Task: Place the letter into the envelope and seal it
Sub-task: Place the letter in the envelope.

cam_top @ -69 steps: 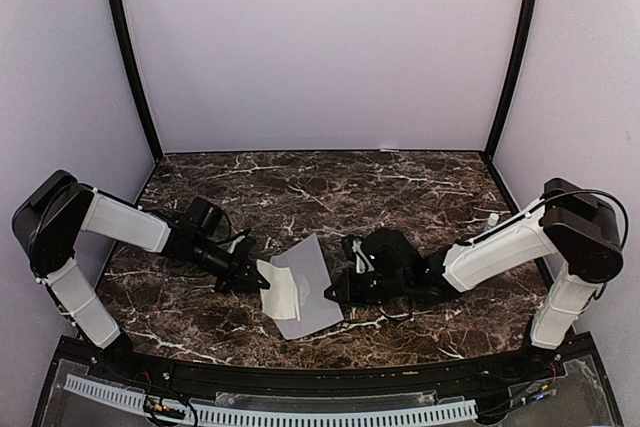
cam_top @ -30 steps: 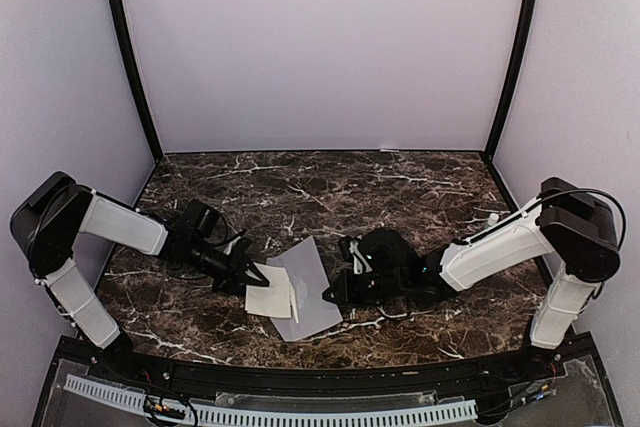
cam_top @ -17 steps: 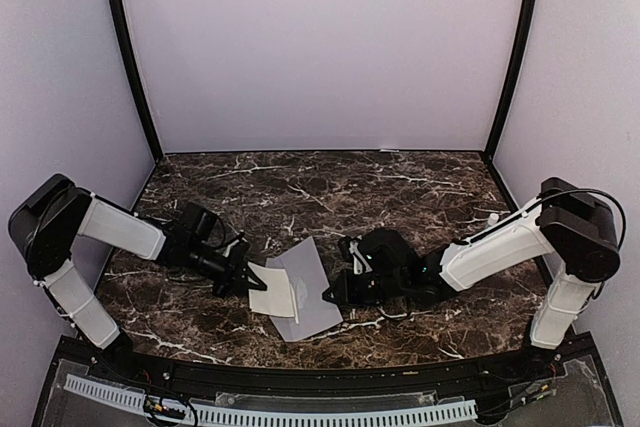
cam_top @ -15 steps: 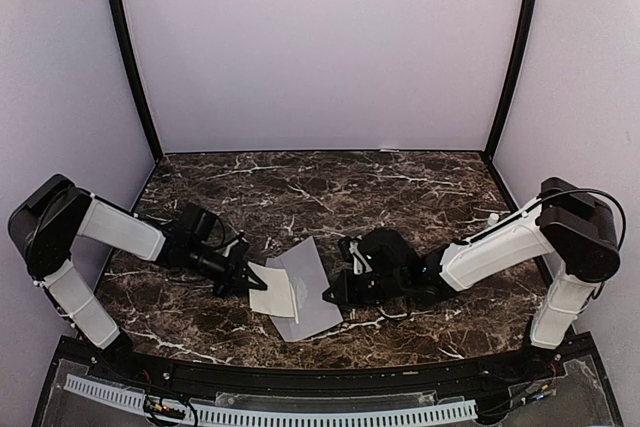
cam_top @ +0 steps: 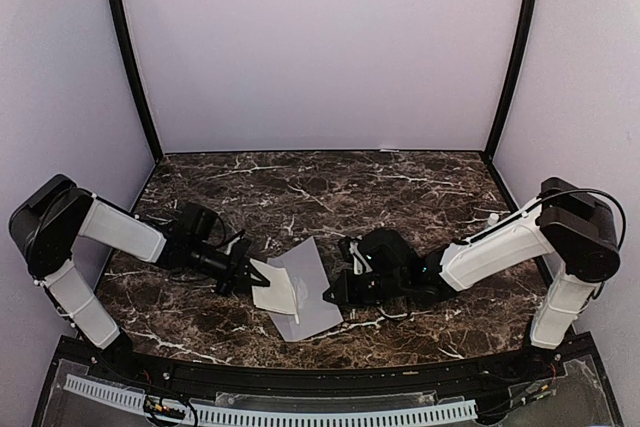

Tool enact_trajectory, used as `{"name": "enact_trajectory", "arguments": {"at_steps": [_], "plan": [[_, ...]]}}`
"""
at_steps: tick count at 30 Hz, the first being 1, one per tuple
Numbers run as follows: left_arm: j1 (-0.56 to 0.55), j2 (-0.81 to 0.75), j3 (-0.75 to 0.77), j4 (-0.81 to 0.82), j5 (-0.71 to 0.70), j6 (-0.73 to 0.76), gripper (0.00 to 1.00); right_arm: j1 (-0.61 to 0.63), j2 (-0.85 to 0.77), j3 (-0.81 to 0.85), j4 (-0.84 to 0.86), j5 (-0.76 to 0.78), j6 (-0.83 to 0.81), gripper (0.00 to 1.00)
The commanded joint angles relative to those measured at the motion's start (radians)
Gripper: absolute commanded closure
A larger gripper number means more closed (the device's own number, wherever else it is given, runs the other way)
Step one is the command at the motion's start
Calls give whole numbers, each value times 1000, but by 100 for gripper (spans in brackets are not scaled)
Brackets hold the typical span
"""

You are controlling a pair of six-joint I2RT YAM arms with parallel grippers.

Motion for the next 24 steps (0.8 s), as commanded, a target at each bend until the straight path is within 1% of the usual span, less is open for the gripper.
{"name": "enact_trajectory", "arguments": {"at_steps": [1, 5, 7, 12, 18, 24], "plan": [[-12, 20, -4, 24, -22, 29, 100, 9, 3, 20, -8, 1, -10, 100], [-15, 39, -4, 31, -22, 40, 100, 10, 11, 29, -10, -4, -12, 100], [-17, 42, 3, 8, -33, 61, 100, 11, 12, 31, -11, -3, -12, 100], [-19, 45, 57, -132, -90, 191, 100, 10, 8, 27, -15, 2, -12, 100], [-18, 44, 106, -224, -140, 276, 100, 11, 6, 23, -14, 3, -12, 100], [-22, 47, 114, -232, -161, 300, 100, 11, 7, 25, -14, 3, -13, 100]]}}
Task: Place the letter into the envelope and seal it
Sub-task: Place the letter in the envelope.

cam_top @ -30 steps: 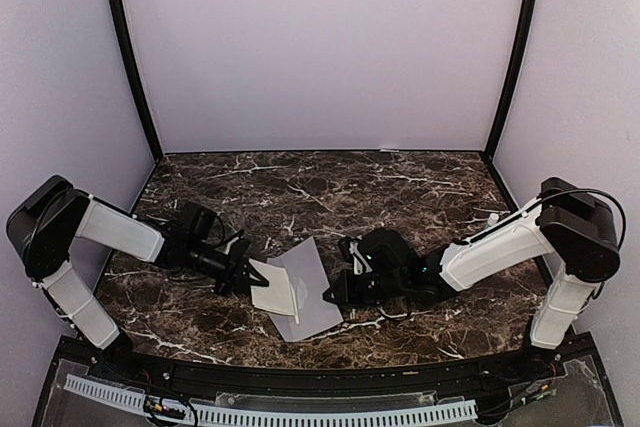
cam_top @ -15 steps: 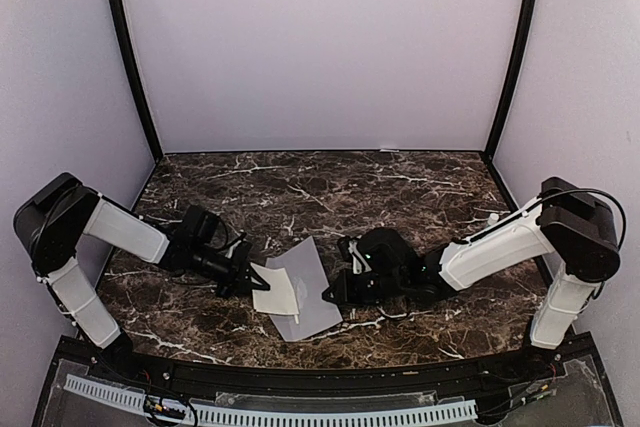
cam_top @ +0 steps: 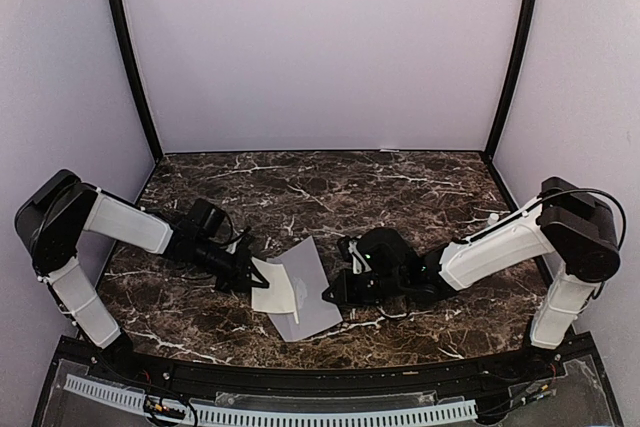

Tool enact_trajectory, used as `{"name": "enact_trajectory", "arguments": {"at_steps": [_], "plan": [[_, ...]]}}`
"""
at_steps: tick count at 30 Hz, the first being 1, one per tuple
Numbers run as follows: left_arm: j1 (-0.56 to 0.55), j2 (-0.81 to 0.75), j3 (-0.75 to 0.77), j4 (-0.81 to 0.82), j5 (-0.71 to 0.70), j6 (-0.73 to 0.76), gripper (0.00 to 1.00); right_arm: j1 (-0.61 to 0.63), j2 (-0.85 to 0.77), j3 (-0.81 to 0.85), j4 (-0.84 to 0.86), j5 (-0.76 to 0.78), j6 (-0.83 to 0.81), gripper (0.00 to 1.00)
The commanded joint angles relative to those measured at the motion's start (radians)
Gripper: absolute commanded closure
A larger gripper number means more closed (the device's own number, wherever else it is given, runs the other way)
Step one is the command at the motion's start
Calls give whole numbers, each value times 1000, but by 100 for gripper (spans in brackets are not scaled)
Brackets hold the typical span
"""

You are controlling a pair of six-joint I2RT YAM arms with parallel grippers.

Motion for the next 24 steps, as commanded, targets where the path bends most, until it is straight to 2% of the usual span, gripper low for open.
{"name": "enact_trajectory", "arguments": {"at_steps": [1, 18, 24], "plan": [[-7, 3, 20, -45, -40, 60, 100, 9, 6, 14, 0, 3, -13, 100], [-60, 16, 55, -35, -106, 148, 100, 11, 22, 23, 17, -22, -10, 100], [-65, 12, 30, 10, -88, 117, 100, 10, 23, 21, 17, -24, -7, 100]]}}
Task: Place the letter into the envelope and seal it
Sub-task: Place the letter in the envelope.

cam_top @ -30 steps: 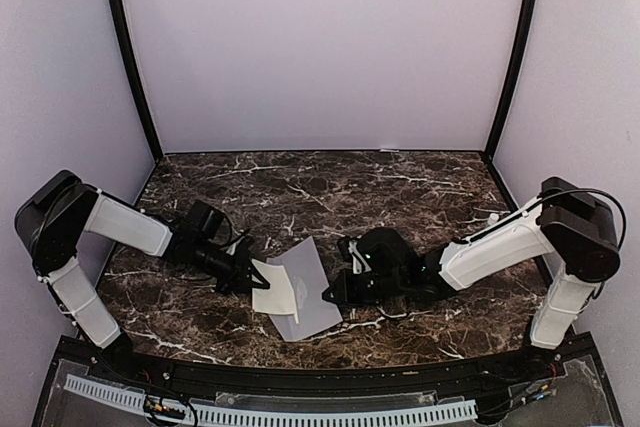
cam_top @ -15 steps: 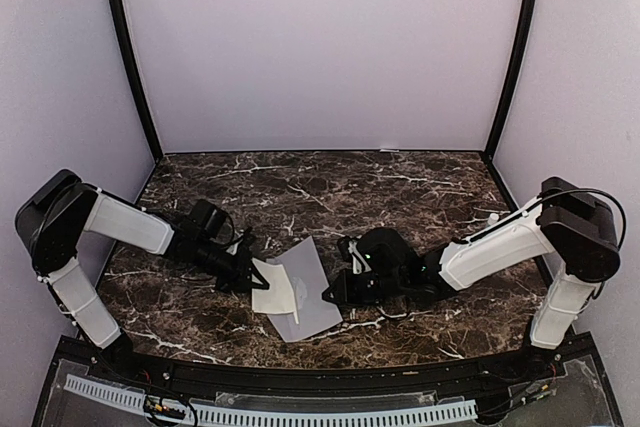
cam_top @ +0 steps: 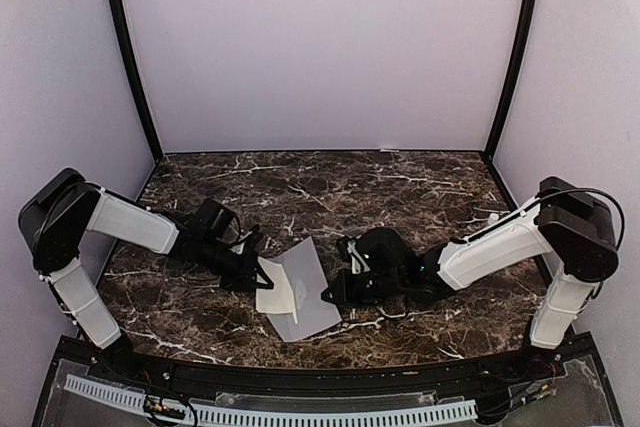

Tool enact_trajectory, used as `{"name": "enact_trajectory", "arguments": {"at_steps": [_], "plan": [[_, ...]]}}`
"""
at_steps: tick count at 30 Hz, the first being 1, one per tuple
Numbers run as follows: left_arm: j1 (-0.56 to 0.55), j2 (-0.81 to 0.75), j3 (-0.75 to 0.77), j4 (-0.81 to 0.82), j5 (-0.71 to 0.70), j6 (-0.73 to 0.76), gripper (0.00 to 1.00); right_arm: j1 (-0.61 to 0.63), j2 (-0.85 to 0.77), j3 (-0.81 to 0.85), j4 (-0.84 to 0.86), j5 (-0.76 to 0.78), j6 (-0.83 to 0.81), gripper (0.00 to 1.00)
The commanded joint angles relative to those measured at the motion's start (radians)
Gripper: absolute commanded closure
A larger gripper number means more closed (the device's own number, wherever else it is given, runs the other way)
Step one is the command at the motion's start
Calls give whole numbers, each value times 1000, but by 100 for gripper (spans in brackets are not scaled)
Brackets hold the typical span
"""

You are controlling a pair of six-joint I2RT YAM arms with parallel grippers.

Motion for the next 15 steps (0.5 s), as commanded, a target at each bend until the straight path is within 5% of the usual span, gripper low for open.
{"name": "enact_trajectory", "arguments": {"at_steps": [1, 15], "plan": [[-9, -3, -10, 56, 14, -17, 100, 10, 14, 13, 18, -20, -6, 100], [-60, 42, 4, 160, 16, -107, 100, 14, 3, 7, 25, -15, 1, 100]]}}
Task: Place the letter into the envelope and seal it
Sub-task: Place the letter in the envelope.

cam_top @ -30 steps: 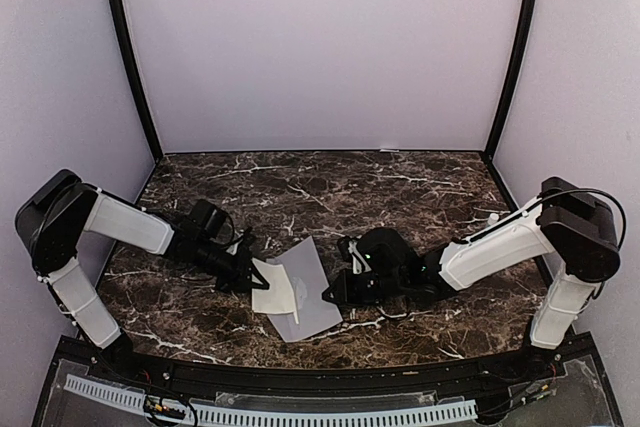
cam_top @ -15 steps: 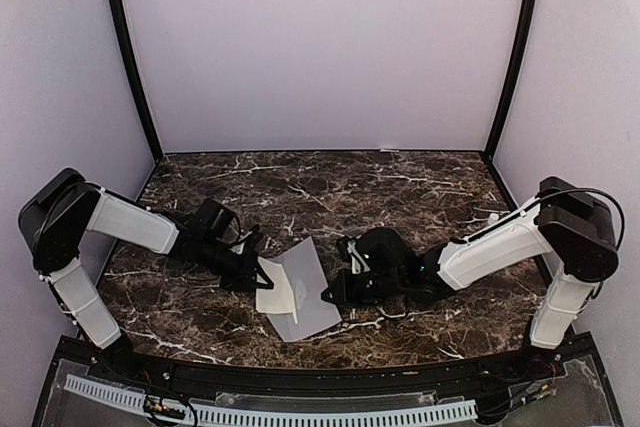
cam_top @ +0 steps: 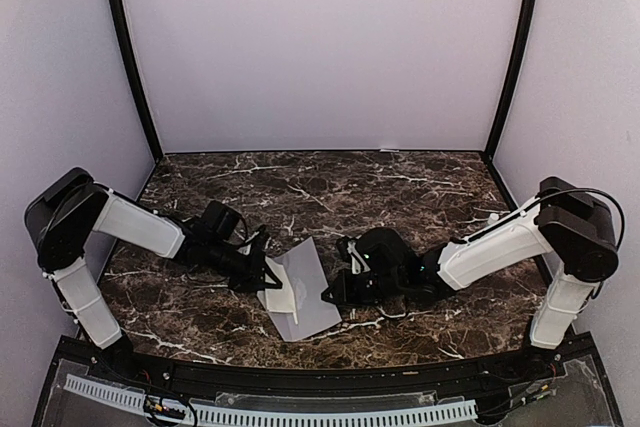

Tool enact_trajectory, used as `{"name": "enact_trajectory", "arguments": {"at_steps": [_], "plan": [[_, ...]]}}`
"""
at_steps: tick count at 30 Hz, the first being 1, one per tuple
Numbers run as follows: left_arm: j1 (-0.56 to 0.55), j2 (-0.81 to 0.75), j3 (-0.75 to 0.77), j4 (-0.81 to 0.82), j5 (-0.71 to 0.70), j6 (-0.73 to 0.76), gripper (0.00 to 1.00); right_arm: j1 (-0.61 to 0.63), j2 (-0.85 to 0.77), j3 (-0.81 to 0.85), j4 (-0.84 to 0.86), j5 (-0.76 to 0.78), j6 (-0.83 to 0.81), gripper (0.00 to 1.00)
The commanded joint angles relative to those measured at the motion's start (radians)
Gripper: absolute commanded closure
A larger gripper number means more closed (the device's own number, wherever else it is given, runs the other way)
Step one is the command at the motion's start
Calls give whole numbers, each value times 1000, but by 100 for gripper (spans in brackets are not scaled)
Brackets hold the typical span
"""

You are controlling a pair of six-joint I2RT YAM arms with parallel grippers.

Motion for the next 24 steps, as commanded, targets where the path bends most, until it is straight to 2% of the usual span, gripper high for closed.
{"name": "enact_trajectory", "arguments": {"at_steps": [1, 6, 10, 12, 16, 24], "plan": [[-21, 17, 8, 47, 7, -20, 100, 14, 0, 6, 25, -13, 3, 100], [-22, 19, 28, -8, -25, 4, 98, 14, -19, -21, 41, -1, 19, 100], [-22, -19, 63, -110, -90, 58, 85, 14, -37, -31, 17, 27, 21, 100], [-22, -41, 71, -136, -113, 72, 73, 14, -42, -35, 9, 33, 19, 100], [-22, -66, 77, -220, -140, 90, 61, 13, -50, -38, 0, 44, 18, 100], [-22, -142, 70, -313, -175, 103, 55, 14, -56, -37, -13, 54, 8, 100]]}}
